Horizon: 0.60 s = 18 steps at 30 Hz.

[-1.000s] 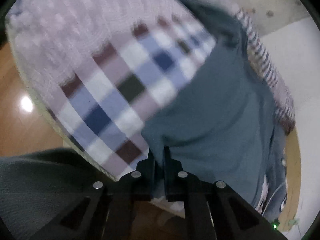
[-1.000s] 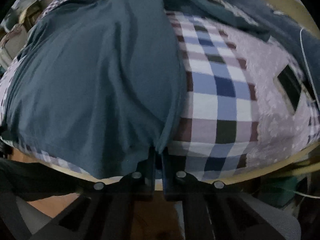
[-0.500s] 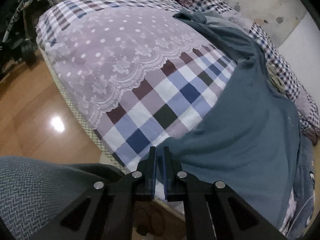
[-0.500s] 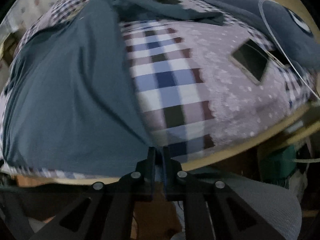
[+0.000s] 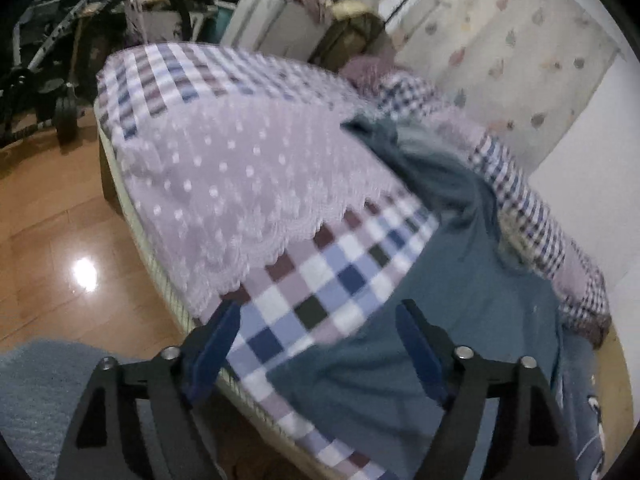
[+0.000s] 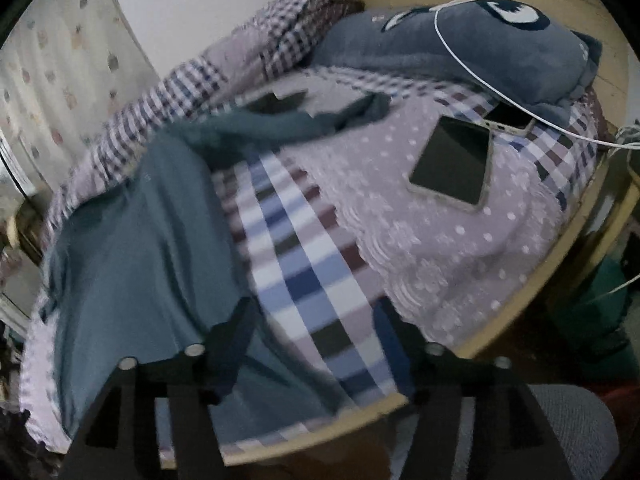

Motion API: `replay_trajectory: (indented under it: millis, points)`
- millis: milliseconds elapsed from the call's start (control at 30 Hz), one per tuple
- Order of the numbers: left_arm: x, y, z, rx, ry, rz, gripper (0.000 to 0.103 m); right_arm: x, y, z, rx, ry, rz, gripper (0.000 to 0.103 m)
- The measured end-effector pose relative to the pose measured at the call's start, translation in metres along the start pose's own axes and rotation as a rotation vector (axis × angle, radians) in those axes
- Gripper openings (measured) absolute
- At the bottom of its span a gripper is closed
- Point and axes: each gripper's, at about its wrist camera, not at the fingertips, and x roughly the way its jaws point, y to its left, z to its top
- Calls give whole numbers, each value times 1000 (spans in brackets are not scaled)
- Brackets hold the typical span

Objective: Fold clothes

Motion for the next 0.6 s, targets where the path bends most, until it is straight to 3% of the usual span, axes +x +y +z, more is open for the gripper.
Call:
replay_trajectory:
  millis: [167,333,467,600]
  points:
    - [1,-15,-7,66,41,-46,84,-13,6,14,-25,-148,93,82]
    - [-1,-49,-21,189,72,-104,84,-28,25,18,-133,-268,98,98]
    - [-10,-81,-33,263,99,-155,84,-21,30,27,-213,-287,38,100]
    - [-19,-118,-47,336,129,-215,85,-22,24,53,-196,-300,41,100]
